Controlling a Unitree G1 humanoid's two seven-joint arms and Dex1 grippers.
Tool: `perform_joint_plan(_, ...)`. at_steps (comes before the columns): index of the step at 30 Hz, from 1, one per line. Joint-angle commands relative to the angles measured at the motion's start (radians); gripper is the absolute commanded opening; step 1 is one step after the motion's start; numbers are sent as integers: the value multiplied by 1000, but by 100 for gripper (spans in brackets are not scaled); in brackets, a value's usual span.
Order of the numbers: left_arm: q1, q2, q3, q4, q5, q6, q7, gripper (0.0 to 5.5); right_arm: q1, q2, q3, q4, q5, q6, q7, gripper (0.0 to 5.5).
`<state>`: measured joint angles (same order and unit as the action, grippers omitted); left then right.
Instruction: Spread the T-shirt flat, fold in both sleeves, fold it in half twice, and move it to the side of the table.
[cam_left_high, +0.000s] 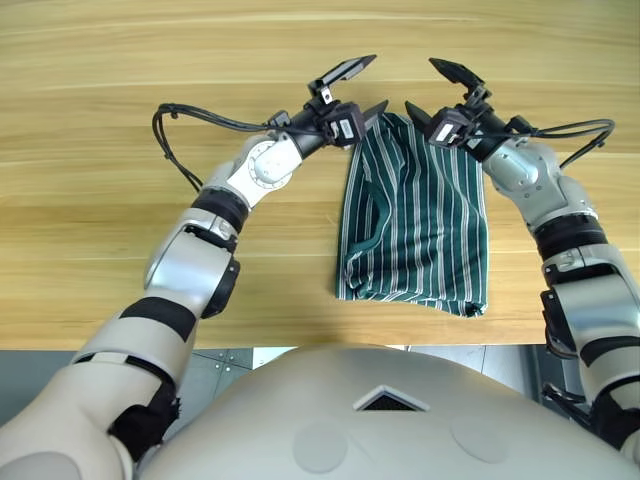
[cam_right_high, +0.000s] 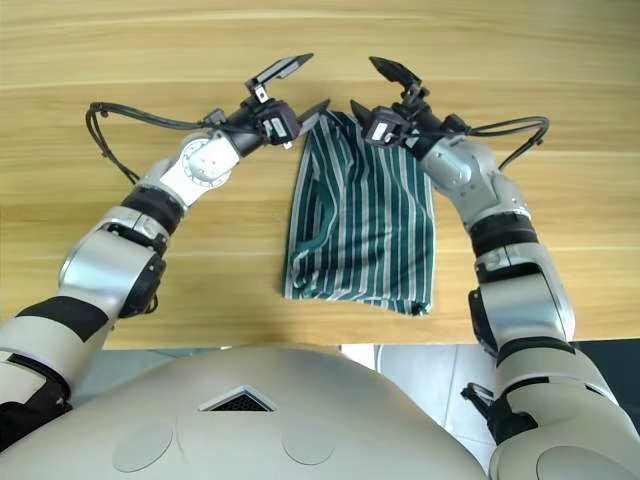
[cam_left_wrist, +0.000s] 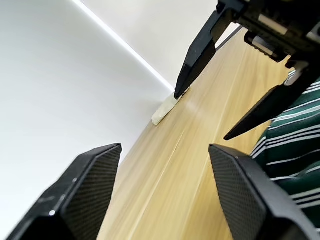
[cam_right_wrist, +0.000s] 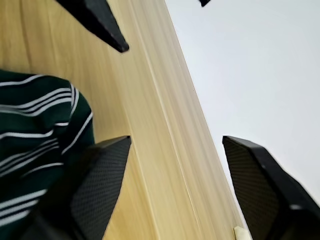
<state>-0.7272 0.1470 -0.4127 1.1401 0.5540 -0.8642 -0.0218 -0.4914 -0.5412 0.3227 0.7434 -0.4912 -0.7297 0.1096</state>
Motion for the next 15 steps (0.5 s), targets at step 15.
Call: perform_joint_plan(15, 35, 71, -99, 54, 62, 19, -57, 324, 372, -262, 9, -570, 210, -68, 439, 338)
